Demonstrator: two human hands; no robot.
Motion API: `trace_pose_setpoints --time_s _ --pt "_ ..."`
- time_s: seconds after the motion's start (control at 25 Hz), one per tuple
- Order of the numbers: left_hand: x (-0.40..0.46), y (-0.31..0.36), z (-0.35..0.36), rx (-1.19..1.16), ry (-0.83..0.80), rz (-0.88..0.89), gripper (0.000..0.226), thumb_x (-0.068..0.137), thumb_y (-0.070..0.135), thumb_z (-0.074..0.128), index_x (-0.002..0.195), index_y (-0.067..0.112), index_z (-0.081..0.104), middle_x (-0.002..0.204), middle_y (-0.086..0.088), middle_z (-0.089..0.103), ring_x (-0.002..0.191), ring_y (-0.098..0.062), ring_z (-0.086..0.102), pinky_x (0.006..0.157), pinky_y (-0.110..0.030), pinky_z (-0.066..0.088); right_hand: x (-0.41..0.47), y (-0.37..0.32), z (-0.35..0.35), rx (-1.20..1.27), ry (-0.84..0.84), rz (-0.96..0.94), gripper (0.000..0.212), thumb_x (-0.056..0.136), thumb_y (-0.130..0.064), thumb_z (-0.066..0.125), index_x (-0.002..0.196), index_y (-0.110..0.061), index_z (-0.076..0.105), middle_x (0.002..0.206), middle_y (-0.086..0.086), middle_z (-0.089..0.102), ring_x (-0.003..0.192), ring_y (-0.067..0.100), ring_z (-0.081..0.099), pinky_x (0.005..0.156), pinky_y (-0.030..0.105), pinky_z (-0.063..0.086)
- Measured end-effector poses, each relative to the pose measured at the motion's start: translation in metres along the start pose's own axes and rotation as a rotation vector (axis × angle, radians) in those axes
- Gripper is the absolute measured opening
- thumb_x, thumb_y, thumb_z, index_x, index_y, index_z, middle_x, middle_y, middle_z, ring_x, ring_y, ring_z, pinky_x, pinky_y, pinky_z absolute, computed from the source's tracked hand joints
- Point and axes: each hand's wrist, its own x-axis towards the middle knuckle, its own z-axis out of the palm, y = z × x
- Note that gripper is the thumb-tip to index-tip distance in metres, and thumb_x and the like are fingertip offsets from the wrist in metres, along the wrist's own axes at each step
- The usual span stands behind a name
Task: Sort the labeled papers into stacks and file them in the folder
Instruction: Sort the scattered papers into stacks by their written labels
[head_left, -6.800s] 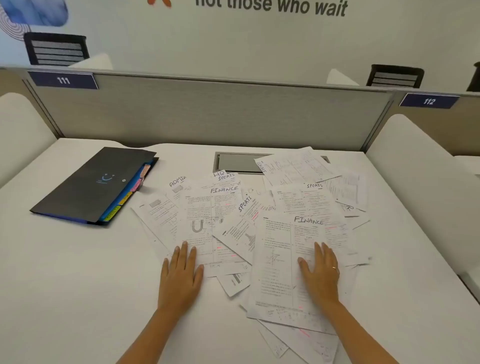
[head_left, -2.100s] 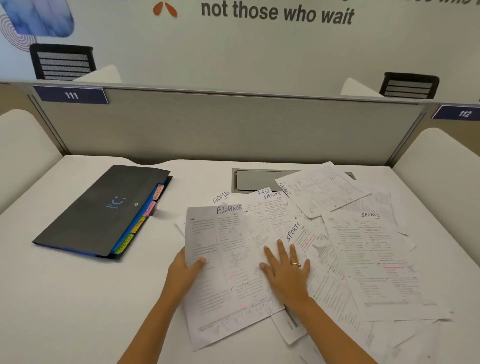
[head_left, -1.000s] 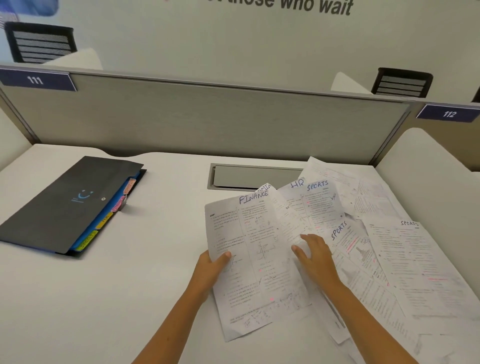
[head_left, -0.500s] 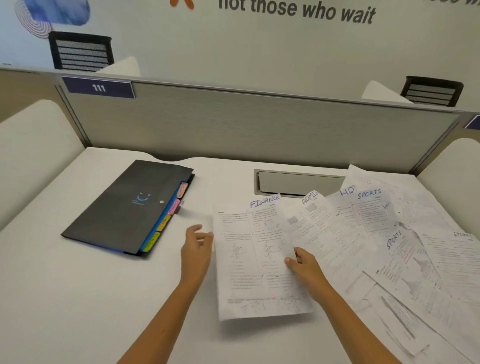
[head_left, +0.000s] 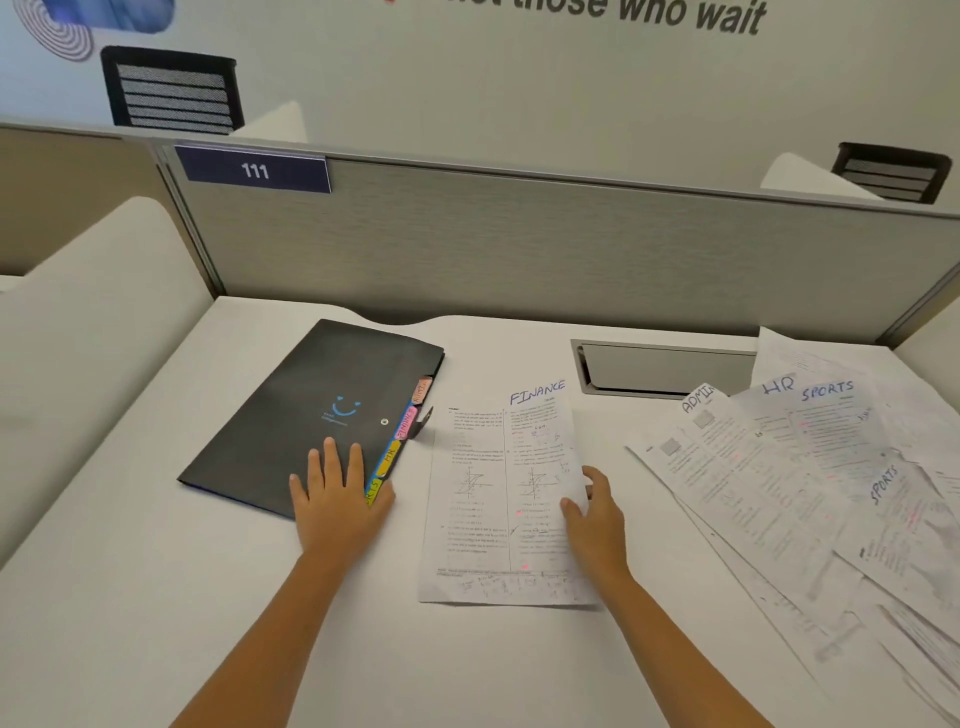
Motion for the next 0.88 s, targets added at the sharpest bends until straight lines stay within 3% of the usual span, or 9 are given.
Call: trace_pose_setpoints --time_s 0.12,0.28,0.48,0.64,0.76,0.88 --pt "0.012 -0.021 0.001 -0.021 0.031 -0.074 0.077 0.087 0.060 0.025 0.146 0.012 0.036 0.154 -0.021 0.026 0.141 -0.042 0.023 0.110 -0.061 0.018 0.000 -0.013 0.023 -0.051 0.010 -0.047 0.052 0.092 -0.006 0.053 0.141 -0.013 0.036 0.140 0.007 0.045 0.130 0.023 0.043 0.105 0.035 0.039" --pt "0.028 -0.056 -0.005 -0.028 0.037 -0.173 0.069 0.093 0.053 0.040 0.148 0.012 0.031 0.155 -0.022 0.021 0.143 -0.041 0.018 0.112 -0.060 0.016 -0.002 -0.029 0.052 -0.134 0.003 -0.123 0.053 0.092 -0.006 0.053 0.141 -0.007 0.035 0.135 0.008 0.040 0.121 0.022 0.047 0.098 0.024 0.037" --pt "0.028 -0.069 -0.007 -0.004 0.058 -0.177 0.069 0.094 0.052 0.040 0.147 0.009 0.033 0.153 -0.024 0.024 0.141 -0.042 0.022 0.110 -0.062 0.018 0.000 -0.029 0.074 -0.200 0.014 -0.110 0.051 0.093 -0.007 0.051 0.141 -0.005 0.036 0.134 0.007 0.038 0.121 0.026 0.041 0.103 0.031 0.036" --pt "0.029 -0.065 -0.016 -0.008 -0.038 -0.217 0.071 0.095 0.054 0.032 0.151 0.012 0.019 0.158 -0.018 0.012 0.146 -0.035 0.010 0.114 -0.058 0.012 0.000 -0.028 0.075 -0.282 0.061 -0.090 0.049 0.093 -0.013 0.052 0.139 -0.008 0.039 0.140 0.006 0.035 0.125 0.028 0.032 0.105 0.035 0.030" --pt "0.019 -0.048 -0.024 -0.096 0.048 -0.188 0.070 0.096 0.047 0.040 0.150 0.007 0.021 0.157 -0.020 0.017 0.145 -0.037 0.013 0.112 -0.061 0.015 0.000 -0.024 0.063 -0.254 0.081 -0.088 0.050 0.093 -0.020 0.053 0.140 -0.012 0.038 0.143 0.006 0.033 0.129 0.028 0.029 0.105 0.039 0.029" --pt "-0.004 -0.008 -0.022 -0.183 0.175 -0.037 0.065 0.095 0.041 0.043 0.146 0.003 0.030 0.153 -0.021 0.027 0.143 -0.039 0.022 0.109 -0.061 0.022 -0.002 -0.012 0.036 -0.240 0.120 -0.092 0.048 0.093 -0.021 0.053 0.139 -0.015 0.040 0.142 0.005 0.035 0.128 0.028 0.031 0.103 0.039 0.030"
